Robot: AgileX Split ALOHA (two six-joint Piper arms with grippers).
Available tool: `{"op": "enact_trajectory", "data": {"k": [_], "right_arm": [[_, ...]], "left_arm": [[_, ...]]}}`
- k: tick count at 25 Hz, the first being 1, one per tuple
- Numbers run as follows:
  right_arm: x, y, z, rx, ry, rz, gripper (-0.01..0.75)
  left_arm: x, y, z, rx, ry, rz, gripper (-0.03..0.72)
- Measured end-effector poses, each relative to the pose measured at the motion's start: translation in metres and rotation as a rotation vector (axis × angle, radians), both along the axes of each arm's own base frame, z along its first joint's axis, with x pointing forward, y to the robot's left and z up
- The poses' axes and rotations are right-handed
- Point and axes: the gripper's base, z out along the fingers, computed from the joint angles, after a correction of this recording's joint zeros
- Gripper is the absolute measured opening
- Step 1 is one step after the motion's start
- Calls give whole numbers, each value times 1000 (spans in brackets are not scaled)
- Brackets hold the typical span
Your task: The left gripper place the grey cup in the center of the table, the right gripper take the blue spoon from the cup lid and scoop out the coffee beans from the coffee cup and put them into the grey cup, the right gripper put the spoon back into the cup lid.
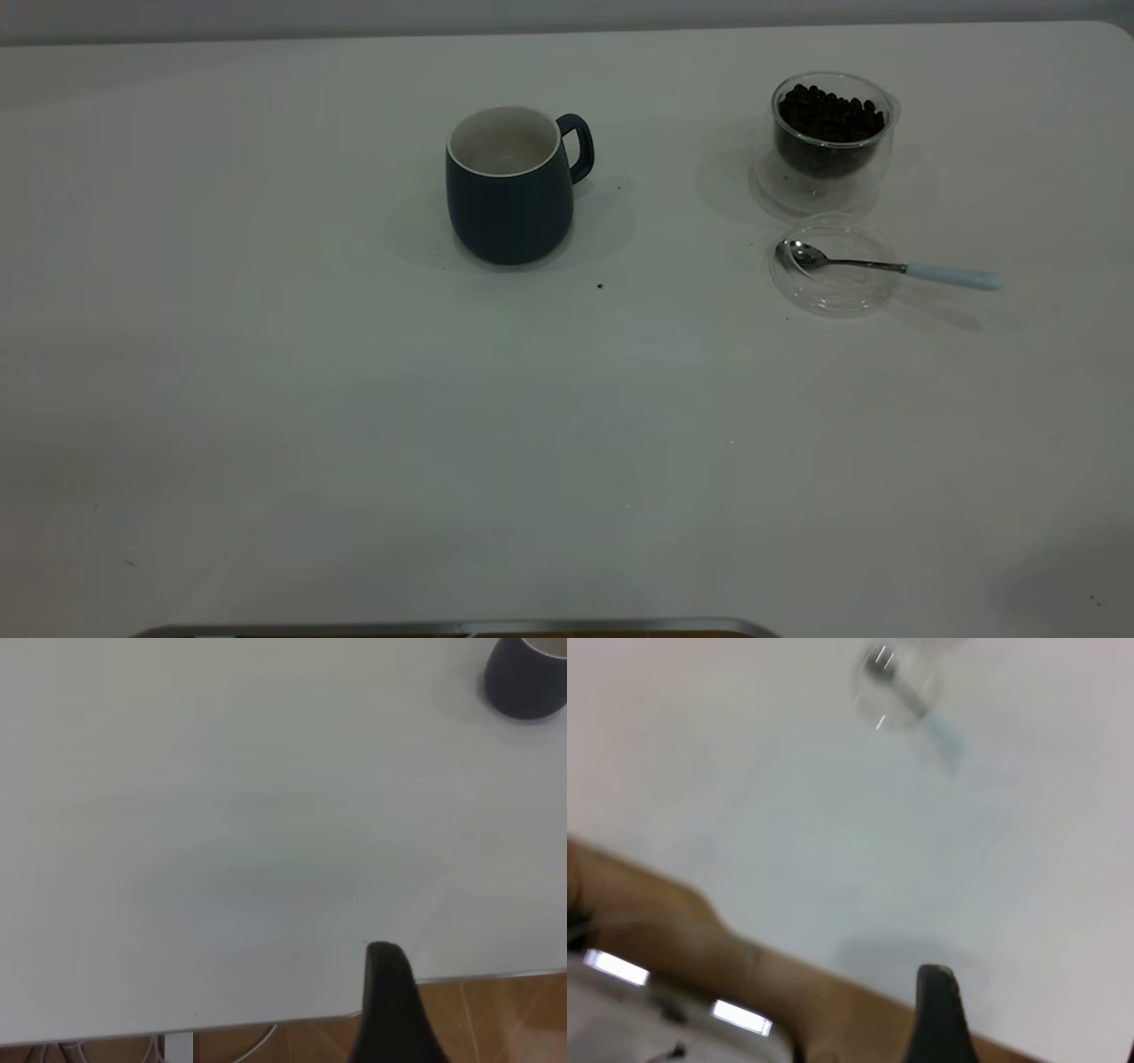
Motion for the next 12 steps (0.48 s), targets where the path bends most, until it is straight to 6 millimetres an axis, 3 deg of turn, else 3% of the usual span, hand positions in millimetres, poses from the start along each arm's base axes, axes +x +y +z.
{"op": "enact_trajectory", "data": {"k": [5, 12], "right_arm": [[-44, -16, 7, 46, -155, -40, 590], [-96, -31, -35, 64, -263, -141, 590]], "left_arm": [[0, 0, 0, 0, 0, 0, 548], [0, 0, 0, 0, 0, 0, 548]]}}
